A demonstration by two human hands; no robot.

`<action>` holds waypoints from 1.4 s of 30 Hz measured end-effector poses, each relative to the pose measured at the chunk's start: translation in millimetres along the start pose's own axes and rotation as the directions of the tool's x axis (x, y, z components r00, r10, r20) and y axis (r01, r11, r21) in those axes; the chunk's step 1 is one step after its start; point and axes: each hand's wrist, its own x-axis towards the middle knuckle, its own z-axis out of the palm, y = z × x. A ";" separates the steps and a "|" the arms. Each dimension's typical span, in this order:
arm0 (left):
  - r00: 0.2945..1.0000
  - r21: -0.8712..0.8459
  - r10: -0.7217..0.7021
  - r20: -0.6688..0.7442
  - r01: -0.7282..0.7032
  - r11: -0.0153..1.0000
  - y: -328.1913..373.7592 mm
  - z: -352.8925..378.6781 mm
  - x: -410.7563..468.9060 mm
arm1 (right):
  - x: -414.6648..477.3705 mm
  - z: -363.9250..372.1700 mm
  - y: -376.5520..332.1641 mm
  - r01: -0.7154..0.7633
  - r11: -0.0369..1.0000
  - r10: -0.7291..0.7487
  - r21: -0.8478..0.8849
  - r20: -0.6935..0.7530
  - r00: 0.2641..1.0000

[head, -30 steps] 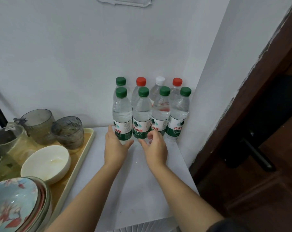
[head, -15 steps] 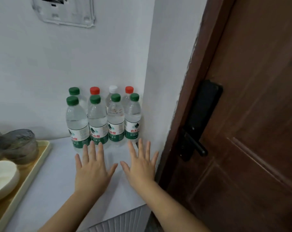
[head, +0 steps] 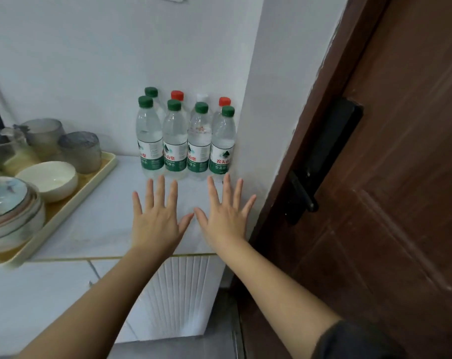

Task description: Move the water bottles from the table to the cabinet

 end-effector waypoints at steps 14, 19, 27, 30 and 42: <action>0.979 0.087 -0.194 0.058 0.188 0.978 -86.9 -19.8 -176.0 | -118.2 13.5 -91.4 0.307 0.950 -0.312 0.059 0.122 0.942; 0.940 0.062 -0.317 0.129 0.312 0.948 -126.7 -15.6 -291.8 | -211.3 40.5 -136.1 0.438 0.897 -0.439 0.061 0.244 0.865; 0.744 0.050 -0.625 0.234 0.633 0.772 -152.0 -13.8 -493.1 | -364.5 80.8 -227.5 0.740 0.657 -0.719 0.143 0.414 0.559; 0.638 0.093 -0.709 0.300 0.720 0.688 -146.4 -4.4 -558.7 | -418.8 94.2 -250.0 0.821 0.551 -0.769 0.147 0.471 0.432; 0.189 0.121 -0.883 0.431 0.957 0.264 -117.8 20.4 -721.3 | -556.1 112.7 -297.6 0.972 0.101 -0.763 0.212 0.644 -0.061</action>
